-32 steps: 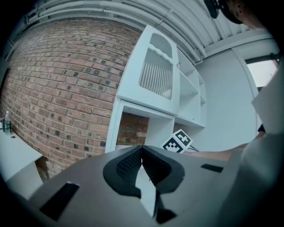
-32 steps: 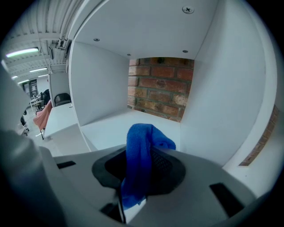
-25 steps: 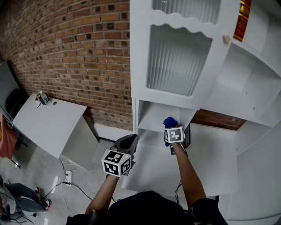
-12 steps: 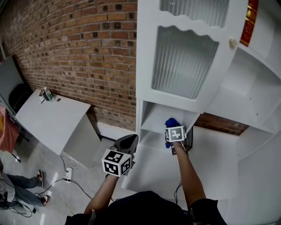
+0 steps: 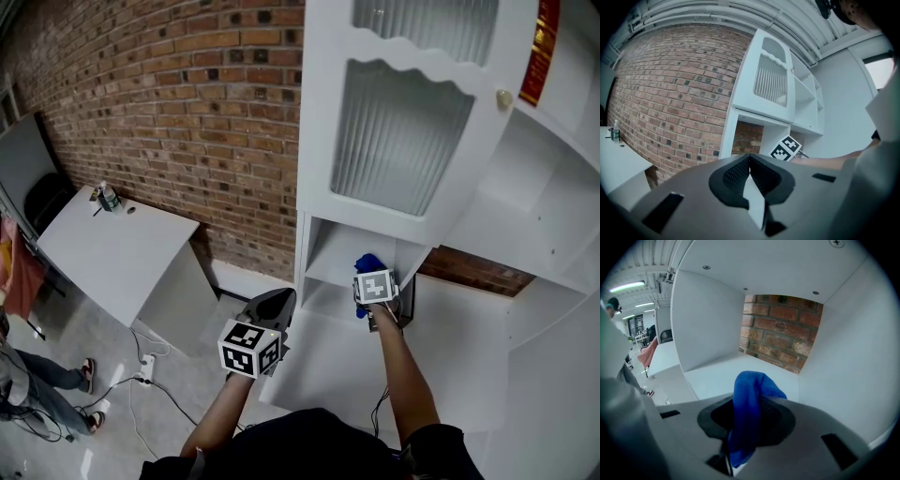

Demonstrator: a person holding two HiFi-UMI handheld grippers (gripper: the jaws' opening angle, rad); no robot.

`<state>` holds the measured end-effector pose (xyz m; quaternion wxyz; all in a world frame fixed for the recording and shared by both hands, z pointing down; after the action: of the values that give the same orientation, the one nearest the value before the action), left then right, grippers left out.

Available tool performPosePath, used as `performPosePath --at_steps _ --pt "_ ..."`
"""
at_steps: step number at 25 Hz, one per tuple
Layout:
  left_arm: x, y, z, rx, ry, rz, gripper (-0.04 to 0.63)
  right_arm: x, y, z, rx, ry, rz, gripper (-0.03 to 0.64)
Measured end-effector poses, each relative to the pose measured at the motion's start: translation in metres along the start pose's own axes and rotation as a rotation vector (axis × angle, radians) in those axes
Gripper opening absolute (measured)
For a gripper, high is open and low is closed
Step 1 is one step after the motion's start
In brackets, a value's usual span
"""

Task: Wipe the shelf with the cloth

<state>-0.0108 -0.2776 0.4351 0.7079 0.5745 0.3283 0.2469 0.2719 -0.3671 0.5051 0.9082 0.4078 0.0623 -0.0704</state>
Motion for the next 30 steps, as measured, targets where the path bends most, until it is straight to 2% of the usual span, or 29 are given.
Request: performPosePath --at_steps 12,30 --pt "-0.007 -0.003 -0.012 0.023 -0.055 -0.015 0.017 -0.01 -0.012 0.011 0.01 -0.015 -0.056 0.104" --pt "-0.025 -0.007 -0.043 0.04 -0.171 -0.025 0.017 -0.047 -0.043 0.037 0.015 -0.069 -0.144 0.104"
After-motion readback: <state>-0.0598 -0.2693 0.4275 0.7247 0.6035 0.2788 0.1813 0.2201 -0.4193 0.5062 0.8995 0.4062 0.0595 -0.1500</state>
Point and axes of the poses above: the fingertips, and each gripper's own axes: z forward along the fingers, x to its right, y out of its underside, the point moved 9 cm from there along -z, backward along the fingers, and after that the axes turned 1 degree about -x, right-handed, at the moved point
